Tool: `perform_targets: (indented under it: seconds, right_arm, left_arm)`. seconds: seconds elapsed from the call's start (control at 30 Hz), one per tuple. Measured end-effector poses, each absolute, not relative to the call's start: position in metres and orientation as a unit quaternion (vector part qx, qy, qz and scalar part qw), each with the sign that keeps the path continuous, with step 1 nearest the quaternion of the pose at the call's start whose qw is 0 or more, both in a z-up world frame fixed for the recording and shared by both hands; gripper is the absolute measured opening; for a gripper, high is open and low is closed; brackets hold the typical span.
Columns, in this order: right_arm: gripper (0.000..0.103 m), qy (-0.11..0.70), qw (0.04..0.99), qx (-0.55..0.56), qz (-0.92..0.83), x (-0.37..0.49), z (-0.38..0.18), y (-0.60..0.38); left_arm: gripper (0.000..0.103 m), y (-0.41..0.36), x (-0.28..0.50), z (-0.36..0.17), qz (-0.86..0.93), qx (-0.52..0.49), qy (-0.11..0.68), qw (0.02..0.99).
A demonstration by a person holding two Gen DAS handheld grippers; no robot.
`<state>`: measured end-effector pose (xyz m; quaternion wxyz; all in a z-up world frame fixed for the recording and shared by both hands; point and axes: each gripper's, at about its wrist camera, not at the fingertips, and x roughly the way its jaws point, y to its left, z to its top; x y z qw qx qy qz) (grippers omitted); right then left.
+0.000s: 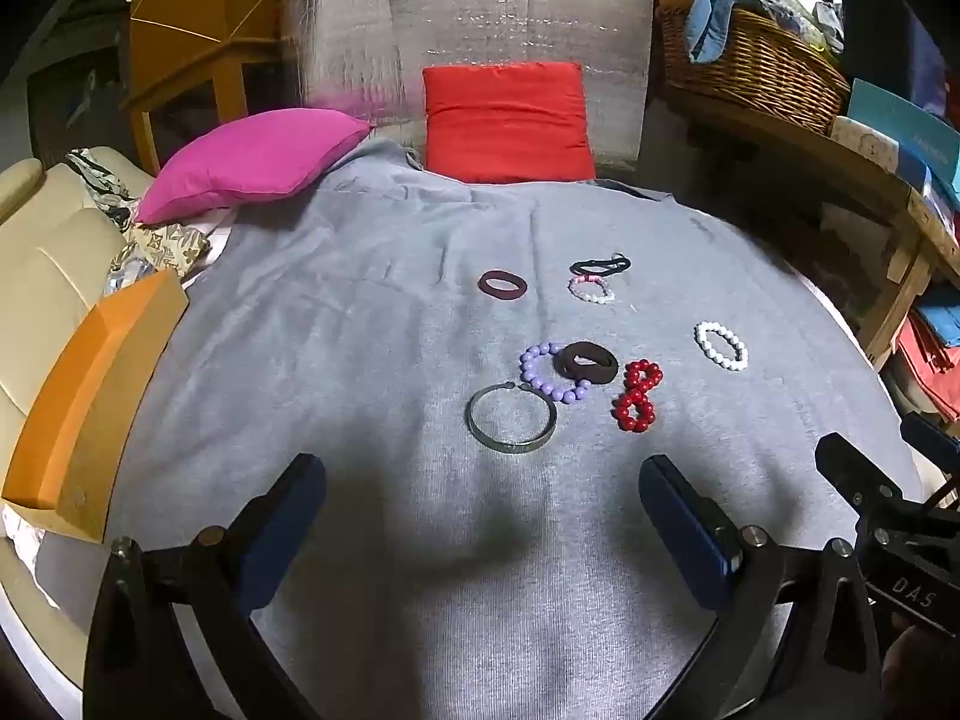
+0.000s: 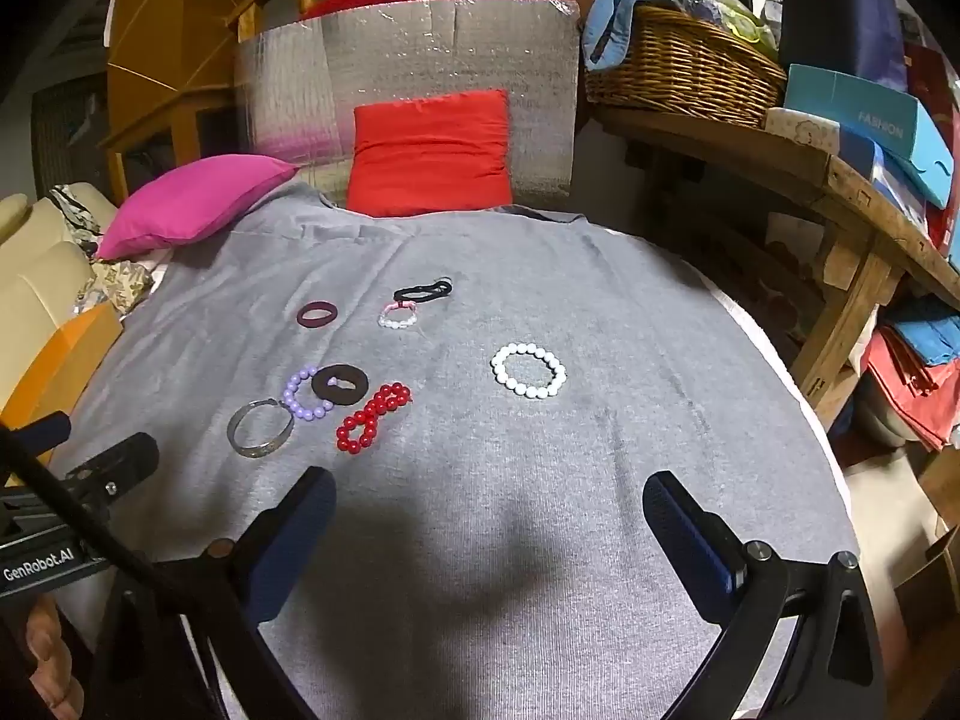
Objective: Organize jewelry
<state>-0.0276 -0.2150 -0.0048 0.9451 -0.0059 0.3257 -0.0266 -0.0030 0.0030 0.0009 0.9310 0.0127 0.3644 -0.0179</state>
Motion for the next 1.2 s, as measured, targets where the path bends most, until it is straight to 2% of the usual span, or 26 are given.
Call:
perform_targets:
  seconds: [1.2]
  right_arm:
    - [0.103, 0.325, 0.945, -0.013, -0.027, -0.0265, -0.0055, -0.2128]
  left_arm:
    - [0.103, 0.0042, -0.0026, -0.0033, -0.012, 0.010, 0.369, 0.929]
